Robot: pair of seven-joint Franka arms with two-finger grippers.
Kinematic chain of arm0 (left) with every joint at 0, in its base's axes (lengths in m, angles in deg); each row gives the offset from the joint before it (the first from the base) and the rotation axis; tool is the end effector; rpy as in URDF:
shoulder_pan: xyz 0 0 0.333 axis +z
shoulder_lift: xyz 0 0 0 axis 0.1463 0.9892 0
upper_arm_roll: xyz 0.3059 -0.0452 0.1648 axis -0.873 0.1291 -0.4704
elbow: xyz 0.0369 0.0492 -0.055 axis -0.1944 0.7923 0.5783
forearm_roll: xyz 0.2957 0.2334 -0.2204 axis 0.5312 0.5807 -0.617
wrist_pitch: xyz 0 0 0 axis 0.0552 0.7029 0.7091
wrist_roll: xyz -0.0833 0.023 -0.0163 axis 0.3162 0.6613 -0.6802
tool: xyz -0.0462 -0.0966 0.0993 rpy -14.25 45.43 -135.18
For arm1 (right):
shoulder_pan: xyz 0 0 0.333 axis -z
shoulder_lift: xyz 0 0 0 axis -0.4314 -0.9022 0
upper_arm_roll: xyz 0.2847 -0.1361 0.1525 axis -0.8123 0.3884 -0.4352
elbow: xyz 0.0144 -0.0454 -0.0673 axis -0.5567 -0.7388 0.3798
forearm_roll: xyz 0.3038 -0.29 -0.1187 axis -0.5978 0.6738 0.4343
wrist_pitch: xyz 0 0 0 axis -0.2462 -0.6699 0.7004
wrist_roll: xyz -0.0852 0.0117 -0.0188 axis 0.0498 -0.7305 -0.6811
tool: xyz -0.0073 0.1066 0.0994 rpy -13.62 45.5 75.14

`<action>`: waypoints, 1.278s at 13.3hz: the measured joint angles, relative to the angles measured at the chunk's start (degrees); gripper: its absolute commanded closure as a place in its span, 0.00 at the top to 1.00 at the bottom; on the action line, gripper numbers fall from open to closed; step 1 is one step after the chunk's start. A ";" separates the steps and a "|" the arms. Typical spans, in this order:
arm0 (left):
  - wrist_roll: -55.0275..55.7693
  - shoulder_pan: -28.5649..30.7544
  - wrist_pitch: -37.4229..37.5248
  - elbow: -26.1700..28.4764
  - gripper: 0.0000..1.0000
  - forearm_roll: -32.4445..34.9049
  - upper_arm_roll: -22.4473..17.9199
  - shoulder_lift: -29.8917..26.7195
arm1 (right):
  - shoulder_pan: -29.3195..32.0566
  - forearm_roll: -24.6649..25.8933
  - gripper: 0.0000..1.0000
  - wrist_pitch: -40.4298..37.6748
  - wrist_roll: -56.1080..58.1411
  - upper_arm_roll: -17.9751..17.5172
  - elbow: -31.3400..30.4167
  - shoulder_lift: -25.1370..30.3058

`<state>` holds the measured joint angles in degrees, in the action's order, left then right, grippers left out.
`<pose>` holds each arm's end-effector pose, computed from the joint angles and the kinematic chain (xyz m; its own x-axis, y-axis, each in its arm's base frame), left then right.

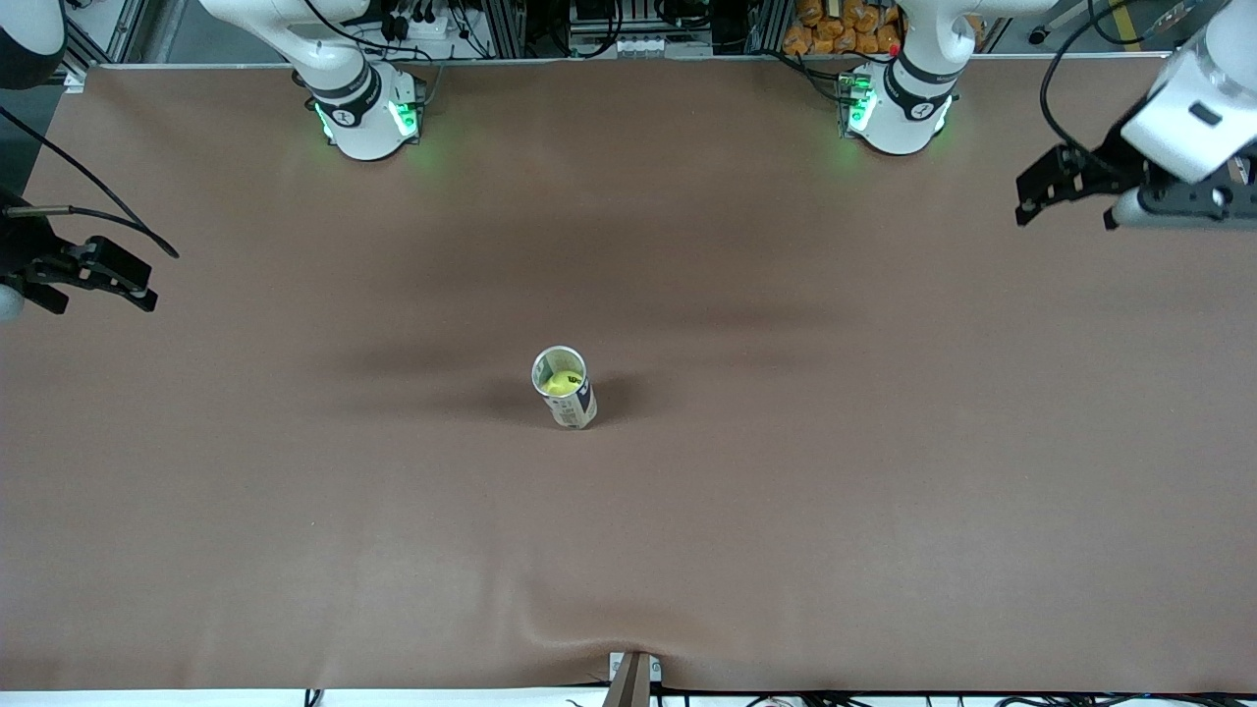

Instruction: Insert tennis ball vertically with right arm

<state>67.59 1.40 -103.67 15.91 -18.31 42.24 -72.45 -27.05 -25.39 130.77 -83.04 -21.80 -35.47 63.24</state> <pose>0.5279 -0.0814 0.6313 0.9991 -0.0416 0.0024 -0.0416 -0.9990 0.0189 0.6157 -0.0192 0.6050 0.9982 0.0257 0.0538 0.0249 -0.9996 0.0162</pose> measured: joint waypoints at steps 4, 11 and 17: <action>0.88 -1.00 1.29 0.94 1.00 0.00 0.34 -1.45 | 0.03 1.74 1.00 -3.62 0.00 0.10 -0.05 0.14; 0.88 -0.60 1.78 -0.56 1.00 0.00 0.06 0.06 | 0.04 1.98 1.00 -3.76 0.00 0.16 -0.11 0.21; 0.87 0.47 1.82 -2.78 1.00 0.04 -0.43 2.22 | 0.02 2.00 1.00 -3.49 0.00 0.06 0.25 3.31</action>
<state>68.46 1.87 -101.85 13.13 -18.27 41.81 -70.23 -27.03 -23.38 127.27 -83.05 -21.74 -35.22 66.55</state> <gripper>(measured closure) 0.000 0.000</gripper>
